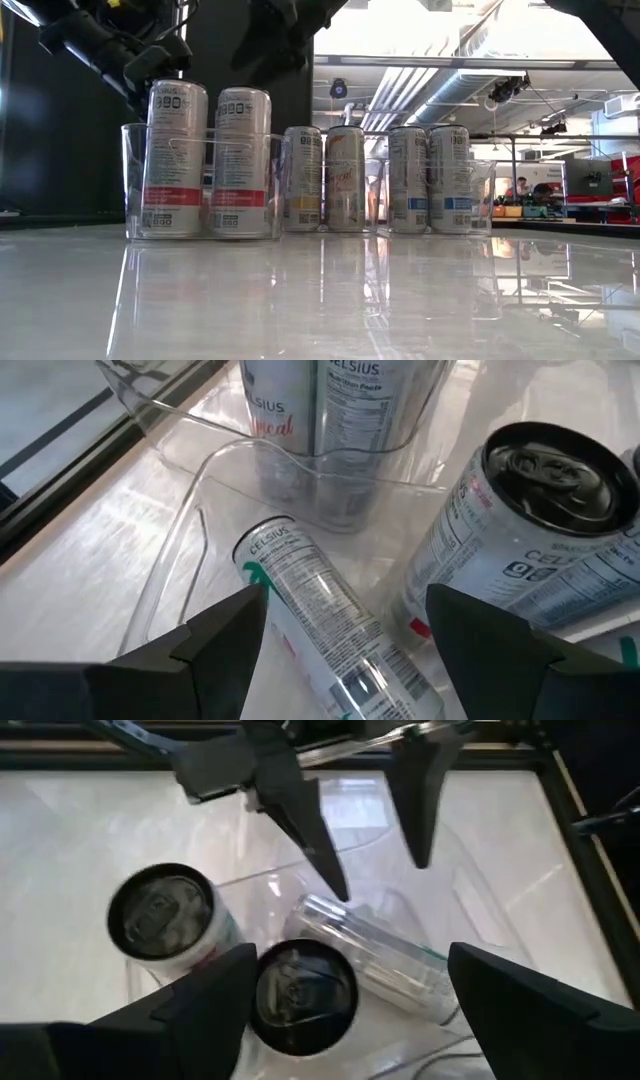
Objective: Sort soda cans
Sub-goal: Adjust the white pink soda cans
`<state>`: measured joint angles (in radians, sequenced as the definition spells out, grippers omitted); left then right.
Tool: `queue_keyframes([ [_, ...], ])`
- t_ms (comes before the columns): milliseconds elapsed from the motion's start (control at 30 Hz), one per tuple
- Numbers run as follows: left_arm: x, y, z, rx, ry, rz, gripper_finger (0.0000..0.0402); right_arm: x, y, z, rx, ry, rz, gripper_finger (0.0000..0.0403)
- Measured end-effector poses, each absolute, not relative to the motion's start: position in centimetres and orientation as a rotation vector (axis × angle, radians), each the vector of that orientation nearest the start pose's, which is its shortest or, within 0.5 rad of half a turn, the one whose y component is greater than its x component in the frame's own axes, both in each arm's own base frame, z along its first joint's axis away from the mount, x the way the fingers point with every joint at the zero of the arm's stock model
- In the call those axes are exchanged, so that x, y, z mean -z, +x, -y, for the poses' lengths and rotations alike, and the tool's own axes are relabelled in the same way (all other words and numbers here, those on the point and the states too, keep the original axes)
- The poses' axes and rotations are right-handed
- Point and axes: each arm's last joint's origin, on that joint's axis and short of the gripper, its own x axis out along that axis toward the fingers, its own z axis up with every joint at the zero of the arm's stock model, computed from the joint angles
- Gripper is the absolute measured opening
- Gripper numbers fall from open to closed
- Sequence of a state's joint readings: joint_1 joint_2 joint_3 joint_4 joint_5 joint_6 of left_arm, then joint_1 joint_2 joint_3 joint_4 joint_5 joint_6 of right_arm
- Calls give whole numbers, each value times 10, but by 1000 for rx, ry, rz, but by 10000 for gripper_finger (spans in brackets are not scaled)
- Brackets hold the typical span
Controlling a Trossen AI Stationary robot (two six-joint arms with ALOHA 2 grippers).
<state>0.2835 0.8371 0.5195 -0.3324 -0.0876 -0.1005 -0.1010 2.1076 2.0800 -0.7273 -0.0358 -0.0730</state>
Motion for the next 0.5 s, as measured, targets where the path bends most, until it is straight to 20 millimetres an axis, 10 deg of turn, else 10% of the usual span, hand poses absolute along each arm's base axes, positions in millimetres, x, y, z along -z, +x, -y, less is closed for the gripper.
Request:
queue_keyframes([
  [500, -200, 167, -47, -255, -192, -600, 268, -327, 429, -13, 398, -274, -1006, 321],
])
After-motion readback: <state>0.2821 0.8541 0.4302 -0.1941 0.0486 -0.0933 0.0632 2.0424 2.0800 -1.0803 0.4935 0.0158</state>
